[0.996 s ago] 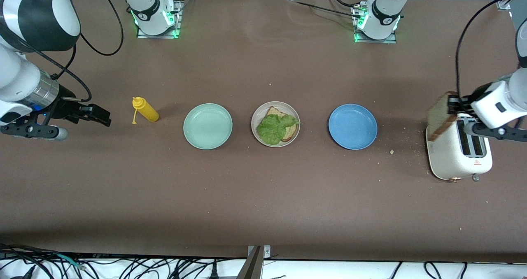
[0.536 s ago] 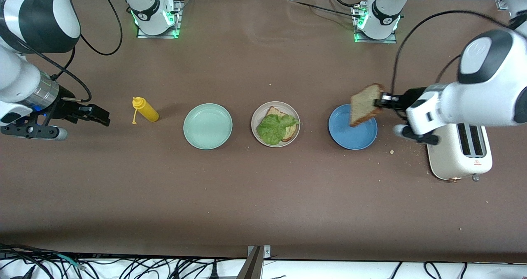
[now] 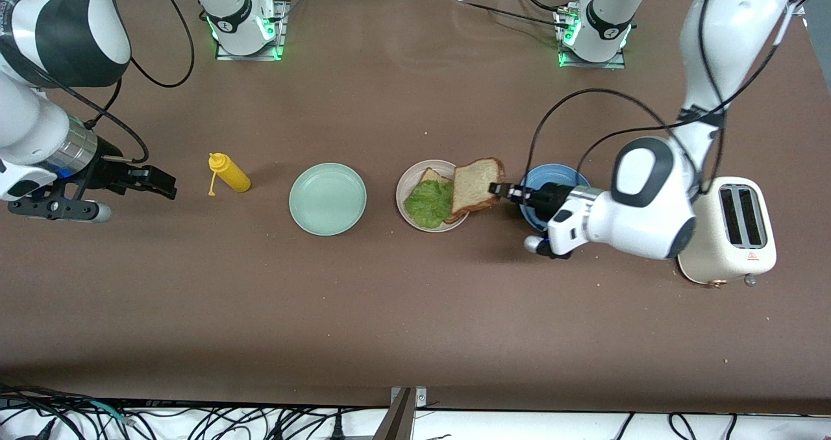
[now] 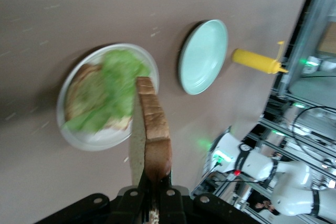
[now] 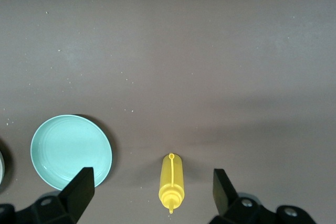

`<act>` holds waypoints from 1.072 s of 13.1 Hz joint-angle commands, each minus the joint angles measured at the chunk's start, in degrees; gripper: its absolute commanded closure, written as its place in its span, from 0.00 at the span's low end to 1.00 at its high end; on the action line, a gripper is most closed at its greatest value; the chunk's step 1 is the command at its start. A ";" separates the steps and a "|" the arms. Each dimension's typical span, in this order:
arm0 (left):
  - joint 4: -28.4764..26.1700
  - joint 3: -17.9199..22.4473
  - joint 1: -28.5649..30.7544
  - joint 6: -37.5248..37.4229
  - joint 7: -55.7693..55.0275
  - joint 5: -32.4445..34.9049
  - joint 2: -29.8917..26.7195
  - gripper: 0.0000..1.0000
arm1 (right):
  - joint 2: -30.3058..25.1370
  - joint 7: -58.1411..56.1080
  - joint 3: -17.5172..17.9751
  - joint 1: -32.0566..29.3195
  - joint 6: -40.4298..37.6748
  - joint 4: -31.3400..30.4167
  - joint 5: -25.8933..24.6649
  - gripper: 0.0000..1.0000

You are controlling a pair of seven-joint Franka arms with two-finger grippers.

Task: Make sandwich in beige plate with both arms
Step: 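Carry the second bread slice with the left gripper to the beige plate, then lay the bread on the lettuce and open the left gripper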

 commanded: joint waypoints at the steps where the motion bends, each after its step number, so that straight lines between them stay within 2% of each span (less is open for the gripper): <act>1: 1.48 -0.01 -1.34 1.47 10.43 -8.24 6.33 1.00 | -0.75 -1.09 -0.40 0.33 0.23 -0.54 -0.06 0.00; 7: -0.19 -0.01 -2.75 2.00 20.12 -10.90 11.61 1.00 | -0.58 -1.09 -0.40 0.24 0.32 -0.54 -0.06 0.00; 8: -0.19 -0.01 -2.75 2.52 21.01 -11.69 12.40 0.93 | -0.58 -1.09 -0.40 0.24 0.32 -0.54 -0.06 0.00; 9: -0.10 0.17 -2.93 3.14 21.19 -11.78 12.93 0.13 | -0.58 -1.09 -0.40 0.24 0.32 -0.54 -0.06 0.00; 10: -0.01 0.25 -2.84 4.10 21.89 -11.70 13.54 0.00 | -0.58 -1.09 -0.40 0.24 0.32 -0.54 -0.06 0.00; 14: 0.69 2.54 -2.14 4.20 26.38 -7.76 12.24 0.00 | -0.58 -1.09 -0.40 0.24 0.14 -0.54 -0.06 0.00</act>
